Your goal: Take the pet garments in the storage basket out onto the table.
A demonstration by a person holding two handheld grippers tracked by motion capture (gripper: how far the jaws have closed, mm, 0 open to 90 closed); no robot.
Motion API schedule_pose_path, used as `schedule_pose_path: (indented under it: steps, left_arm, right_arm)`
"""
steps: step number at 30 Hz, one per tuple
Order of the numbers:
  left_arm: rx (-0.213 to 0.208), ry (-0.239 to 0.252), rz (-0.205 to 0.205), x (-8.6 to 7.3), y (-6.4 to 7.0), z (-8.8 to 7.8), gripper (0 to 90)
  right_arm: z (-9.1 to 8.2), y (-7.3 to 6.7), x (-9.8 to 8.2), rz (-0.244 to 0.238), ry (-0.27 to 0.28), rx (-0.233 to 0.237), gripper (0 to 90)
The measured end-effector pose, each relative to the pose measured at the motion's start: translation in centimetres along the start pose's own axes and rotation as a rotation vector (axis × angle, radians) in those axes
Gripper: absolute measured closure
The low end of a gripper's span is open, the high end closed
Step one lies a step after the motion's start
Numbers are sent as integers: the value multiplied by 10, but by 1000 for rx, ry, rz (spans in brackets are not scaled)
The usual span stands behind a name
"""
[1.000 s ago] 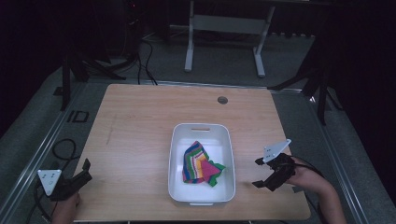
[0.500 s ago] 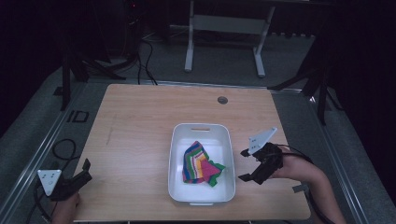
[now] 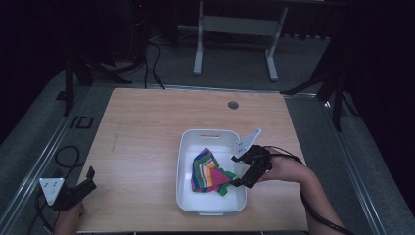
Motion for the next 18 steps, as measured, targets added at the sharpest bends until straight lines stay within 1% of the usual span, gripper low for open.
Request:
schedule_pose_path:
  steps: [4, 7, 9, 11, 14, 18]
  left_arm:
    - [-1, 1, 1, 0, 0, 0, 9]
    - [-2, 1, 0, 0, 0, 0, 9]
    - [-2, 1, -1, 0, 0, 0, 10]
    - [-3, 1, -1, 0, 0, 0, 9]
    - [-4, 2, -2, 0, 0, 0, 9]
    - [-5, 2, -2, 0, 0, 0, 9]
  right_arm:
    - [13, 3, 8, -6, -6, 12, 144]
    - [21, 7, 14, -13, -9, 7, 158]
    - [27, 9, 17, -33, -14, -4, 167]
    - [33, 10, 21, -29, -10, 4, 167]
    - [43, 11, 25, -23, -20, 17, 167]
    - [57, 10, 29, -34, -36, 26, 167]
Point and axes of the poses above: each handheld gripper's, and its own axes: z roughly forward along the jaws, x roughly out of its top, y roughly to its right, the point moved 10 cm from there along z, roughly forward along the jaws, and after that the axes turned 2 degrees about -y, right-handed, at the moved point
